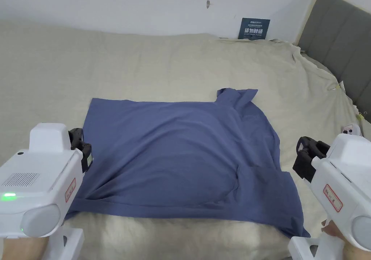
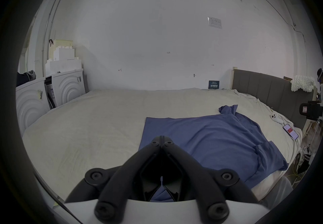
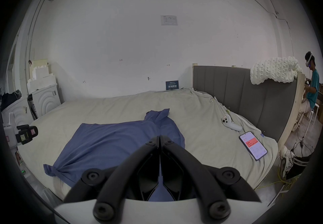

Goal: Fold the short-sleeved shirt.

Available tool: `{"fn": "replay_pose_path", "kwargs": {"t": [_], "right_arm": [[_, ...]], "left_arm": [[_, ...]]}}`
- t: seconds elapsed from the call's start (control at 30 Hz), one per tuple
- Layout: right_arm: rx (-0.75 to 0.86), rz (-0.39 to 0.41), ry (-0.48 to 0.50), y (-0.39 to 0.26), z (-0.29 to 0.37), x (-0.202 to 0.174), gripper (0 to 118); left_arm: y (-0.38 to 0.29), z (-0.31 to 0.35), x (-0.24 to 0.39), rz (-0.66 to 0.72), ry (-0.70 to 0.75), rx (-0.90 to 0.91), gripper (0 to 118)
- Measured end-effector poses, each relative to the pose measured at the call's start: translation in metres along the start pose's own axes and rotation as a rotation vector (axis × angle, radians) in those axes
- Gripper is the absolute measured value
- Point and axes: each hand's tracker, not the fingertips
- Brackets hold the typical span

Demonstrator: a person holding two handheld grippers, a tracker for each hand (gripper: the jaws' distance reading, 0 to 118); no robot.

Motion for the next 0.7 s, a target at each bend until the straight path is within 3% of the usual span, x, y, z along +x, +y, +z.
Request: {"fn": "replay_pose_path", "kwargs": {"t": [0.2,0.33,0.37,0.47,0.6,0.7], "right_arm": [[-0.129,-0.029,-0.007,0.001,-0.012,0.018,0],[-0.279,0.013,-0.038,-0.012,-0.029,0.035,1],[-0.351,0.016,-0.037,-0.015,-0.034,0.040,6],[-0.498,-0.055,-0.026,-0.032,-0.042,0.049,66],[-0.605,-0.002,-0.042,-0.057,-0.050,0.051,88],[-0.667,0.047,-0.053,-0.075,-0.056,0.050,89]], "left_arm": [[0.003,0.004,0.001,0.000,0.008,0.015,0],[0.004,0.005,0.001,0.001,0.011,0.023,0],[0.005,0.005,0.001,0.002,0.010,0.025,0],[0.005,0.005,0.002,0.001,0.009,0.026,0],[0.005,0.004,0.004,-0.007,0.003,0.021,0],[0.004,0.004,0.005,0.002,-0.001,0.018,0]]}}
